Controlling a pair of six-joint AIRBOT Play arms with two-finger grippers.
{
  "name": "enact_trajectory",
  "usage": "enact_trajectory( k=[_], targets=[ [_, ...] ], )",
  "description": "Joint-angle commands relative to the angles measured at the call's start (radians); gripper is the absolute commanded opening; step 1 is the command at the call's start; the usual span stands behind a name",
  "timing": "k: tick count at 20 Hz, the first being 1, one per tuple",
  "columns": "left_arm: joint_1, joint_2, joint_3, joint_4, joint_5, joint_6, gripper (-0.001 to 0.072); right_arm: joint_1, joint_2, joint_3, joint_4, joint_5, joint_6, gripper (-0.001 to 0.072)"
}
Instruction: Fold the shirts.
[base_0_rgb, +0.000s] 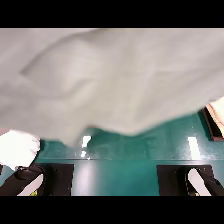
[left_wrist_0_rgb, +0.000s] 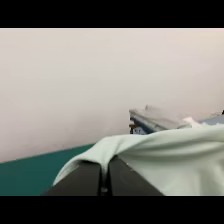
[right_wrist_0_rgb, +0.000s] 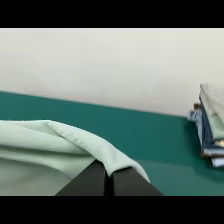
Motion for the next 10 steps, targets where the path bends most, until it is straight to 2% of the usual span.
enact_trajectory(
  k=[1, 4, 7, 10],
  targets=[
    [0.001, -0.061, -0.161, 0.016, -0.04, 0.003, 0.0024, 0.017, -0.119, -0.003, 0.0, 0.132, 0.047, 0.0014],
    [0.001, -0.218, -0.268, 0.094, -0.112, 0.006, 0.0025, 0.154, -0.241, -0.185, -0.042, 0.154, 0.063, 0.0014],
    [0.001, -0.434, -0.274, 0.102, -0.233, 0.023, 0.0025, 0.288, -0.399, -0.353, -0.178, 0.158, 0.097, 0.0014],
    [0.001, -0.644, -0.274, 0.103, -0.269, 0.046, 0.0025, 0.346, -0.574, -0.436, -0.201, 0.115, 0.099, 0.0015]
  ],
)
